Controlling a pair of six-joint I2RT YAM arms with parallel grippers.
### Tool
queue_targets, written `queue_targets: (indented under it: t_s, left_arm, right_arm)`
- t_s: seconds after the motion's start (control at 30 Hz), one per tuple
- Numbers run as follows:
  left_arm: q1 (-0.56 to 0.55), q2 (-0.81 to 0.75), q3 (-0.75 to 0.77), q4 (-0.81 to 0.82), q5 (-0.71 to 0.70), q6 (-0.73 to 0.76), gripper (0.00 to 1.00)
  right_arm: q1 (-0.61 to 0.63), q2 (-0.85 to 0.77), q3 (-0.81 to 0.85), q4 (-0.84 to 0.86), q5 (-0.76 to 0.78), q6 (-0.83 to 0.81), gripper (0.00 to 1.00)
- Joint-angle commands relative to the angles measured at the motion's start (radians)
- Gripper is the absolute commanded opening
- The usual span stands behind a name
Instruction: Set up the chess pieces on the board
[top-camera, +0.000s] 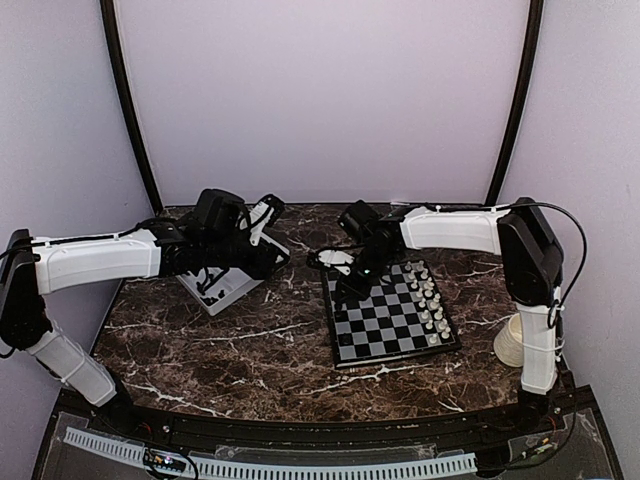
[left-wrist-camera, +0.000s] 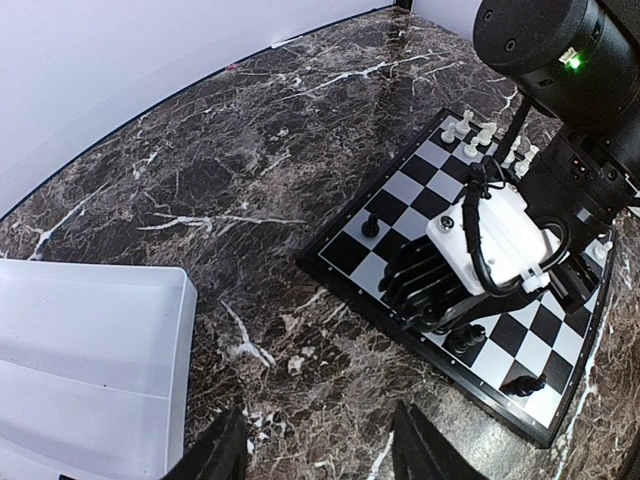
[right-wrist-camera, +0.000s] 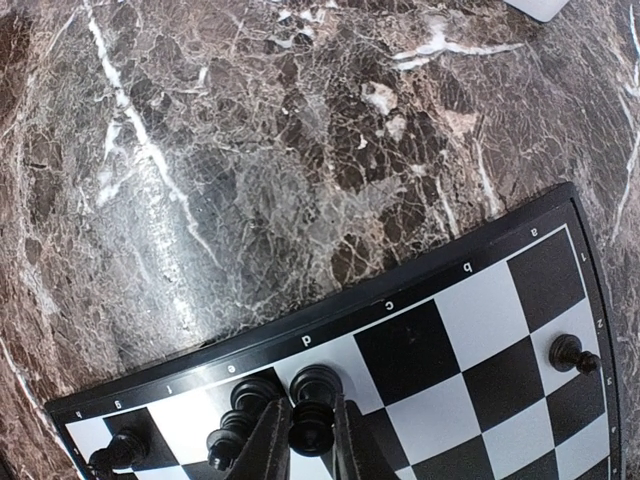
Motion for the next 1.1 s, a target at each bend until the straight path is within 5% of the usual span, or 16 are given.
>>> queue_targets:
  t_s: [0.0,0.63,1.07]
  left_arm:
    - [0.003,-0.003,0.029,-0.02,0.013,-0.003,0.52]
    - [0.003,0.009,0.035,-0.028,-0.008,-0.006,0.52]
    - [0.004,0.006,0.037,-0.03,-0.007,-0.006,0.52]
  right_arm:
    - [0.009,-0.008,0.024,-0.01,-0.017,0.008,0.16]
    - [0.008,-0.057,0.052,-0.027,-0.007,0.015,0.32]
    - [0.009,-0.12,0.011,-0.101,-0.125,-0.128,0.25]
